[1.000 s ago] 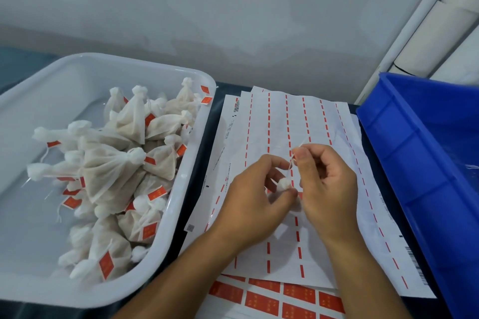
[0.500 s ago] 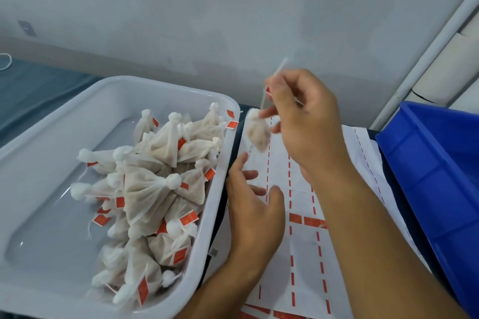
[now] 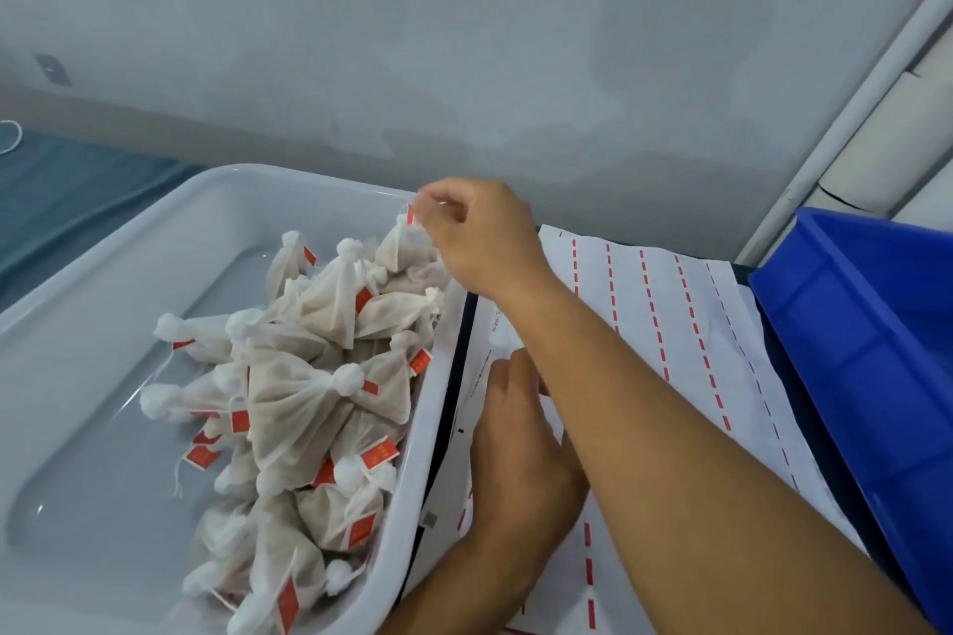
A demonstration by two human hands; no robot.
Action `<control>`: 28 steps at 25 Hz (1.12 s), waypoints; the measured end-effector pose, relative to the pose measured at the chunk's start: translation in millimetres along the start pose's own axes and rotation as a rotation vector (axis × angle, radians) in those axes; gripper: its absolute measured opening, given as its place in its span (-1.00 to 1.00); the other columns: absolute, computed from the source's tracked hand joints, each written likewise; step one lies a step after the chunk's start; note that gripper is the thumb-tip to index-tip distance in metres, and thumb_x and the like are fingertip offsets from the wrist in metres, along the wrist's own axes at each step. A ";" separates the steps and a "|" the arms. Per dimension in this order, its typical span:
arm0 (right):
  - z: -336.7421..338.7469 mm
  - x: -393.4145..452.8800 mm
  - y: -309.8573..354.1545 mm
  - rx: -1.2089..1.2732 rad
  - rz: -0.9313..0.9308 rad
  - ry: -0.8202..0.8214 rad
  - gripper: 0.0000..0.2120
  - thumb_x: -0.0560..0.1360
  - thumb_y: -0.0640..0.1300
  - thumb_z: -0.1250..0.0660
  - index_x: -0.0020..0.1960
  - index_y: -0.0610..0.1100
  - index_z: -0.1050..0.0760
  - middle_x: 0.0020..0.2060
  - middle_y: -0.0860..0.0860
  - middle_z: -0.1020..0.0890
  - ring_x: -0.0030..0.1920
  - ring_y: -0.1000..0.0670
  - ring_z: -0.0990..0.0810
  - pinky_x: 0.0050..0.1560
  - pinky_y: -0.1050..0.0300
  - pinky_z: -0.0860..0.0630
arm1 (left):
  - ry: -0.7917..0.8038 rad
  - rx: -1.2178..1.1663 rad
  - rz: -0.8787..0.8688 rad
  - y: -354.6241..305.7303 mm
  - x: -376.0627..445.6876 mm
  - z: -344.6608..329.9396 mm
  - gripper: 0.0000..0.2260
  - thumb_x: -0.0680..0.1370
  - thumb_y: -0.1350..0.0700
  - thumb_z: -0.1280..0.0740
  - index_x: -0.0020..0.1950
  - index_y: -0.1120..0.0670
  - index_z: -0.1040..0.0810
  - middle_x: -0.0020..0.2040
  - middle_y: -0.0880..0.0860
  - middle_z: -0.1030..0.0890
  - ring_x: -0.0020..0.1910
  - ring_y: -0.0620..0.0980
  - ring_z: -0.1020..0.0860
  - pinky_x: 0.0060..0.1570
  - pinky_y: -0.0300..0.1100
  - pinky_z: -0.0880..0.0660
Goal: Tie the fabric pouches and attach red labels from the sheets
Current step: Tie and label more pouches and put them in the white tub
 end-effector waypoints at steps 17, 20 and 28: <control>360.5 -99.8 -191.0 -0.580 -0.656 -0.308 -0.81 0.60 -0.08 -0.32 -0.01 -0.20 -0.61 -0.04 -0.11 -0.63 -0.03 -0.14 -0.60 0.11 -0.03 -0.59 | 0.057 0.259 0.091 9.4 -5.0 -4.7 -0.55 0.50 0.01 -0.53 0.25 -0.29 -0.39 -0.10 -0.11 -0.53 -0.20 -0.10 -0.58 -0.42 -0.34 -0.44; 394.6 -150.6 -233.2 -0.515 -0.880 -0.257 -0.71 0.61 -0.09 -0.38 0.18 -0.30 -0.59 0.13 -0.20 -0.65 0.10 -0.18 -0.67 0.19 -0.14 -0.64 | 0.069 0.294 0.096 8.6 -2.7 -7.1 -0.54 0.50 0.03 -0.54 0.25 -0.28 -0.39 -0.09 -0.07 -0.53 -0.20 -0.06 -0.57 -0.43 -0.25 -0.46; 392.6 -195.0 -291.3 -0.627 -0.956 -0.146 -0.70 0.59 -0.11 -0.42 0.30 -0.16 -0.56 0.22 -0.12 -0.60 0.16 -0.19 -0.63 0.14 -0.06 -0.63 | 0.108 0.281 0.039 5.7 0.2 -12.8 -0.52 0.48 0.11 -0.56 0.29 -0.13 -0.44 -0.12 0.10 -0.54 -0.19 0.09 -0.54 -0.28 -0.05 -0.50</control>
Point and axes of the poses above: each hand's wrist, its own x-axis towards the middle knuckle, its own z-axis out of the back of the hand, y = z × x, the point moved 8 cm from there along x, towards the middle knuckle
